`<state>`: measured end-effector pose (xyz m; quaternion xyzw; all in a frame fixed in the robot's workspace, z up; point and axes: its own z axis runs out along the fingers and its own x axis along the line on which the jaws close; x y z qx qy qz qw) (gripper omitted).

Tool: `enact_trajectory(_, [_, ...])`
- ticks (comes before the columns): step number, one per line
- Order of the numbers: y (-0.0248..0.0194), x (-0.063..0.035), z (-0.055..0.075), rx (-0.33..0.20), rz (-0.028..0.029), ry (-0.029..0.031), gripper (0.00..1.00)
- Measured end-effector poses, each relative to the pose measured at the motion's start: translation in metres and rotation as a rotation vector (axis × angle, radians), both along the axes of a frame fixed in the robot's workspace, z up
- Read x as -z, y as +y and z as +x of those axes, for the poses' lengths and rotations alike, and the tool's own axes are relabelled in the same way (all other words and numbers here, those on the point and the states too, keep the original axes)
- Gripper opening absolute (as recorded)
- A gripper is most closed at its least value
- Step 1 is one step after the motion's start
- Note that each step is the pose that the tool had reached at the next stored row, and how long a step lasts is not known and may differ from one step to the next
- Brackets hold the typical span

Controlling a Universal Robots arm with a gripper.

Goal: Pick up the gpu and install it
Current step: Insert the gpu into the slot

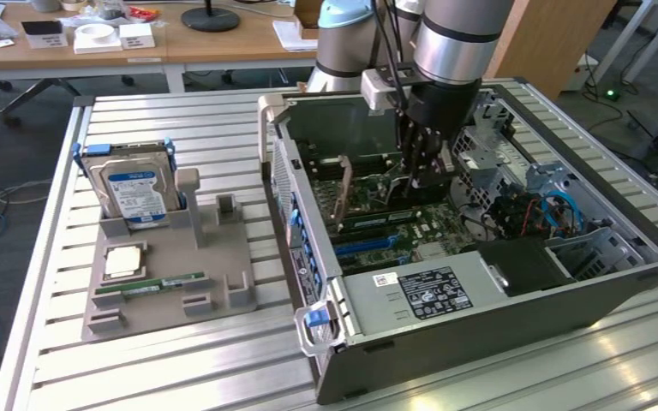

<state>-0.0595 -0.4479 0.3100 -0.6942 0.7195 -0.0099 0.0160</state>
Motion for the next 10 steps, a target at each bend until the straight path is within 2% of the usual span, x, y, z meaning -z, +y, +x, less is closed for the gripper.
enact_trajectory(10, [-0.0002,0.0019,-0.0007,0.0,-0.0001,0.0001,0.26])
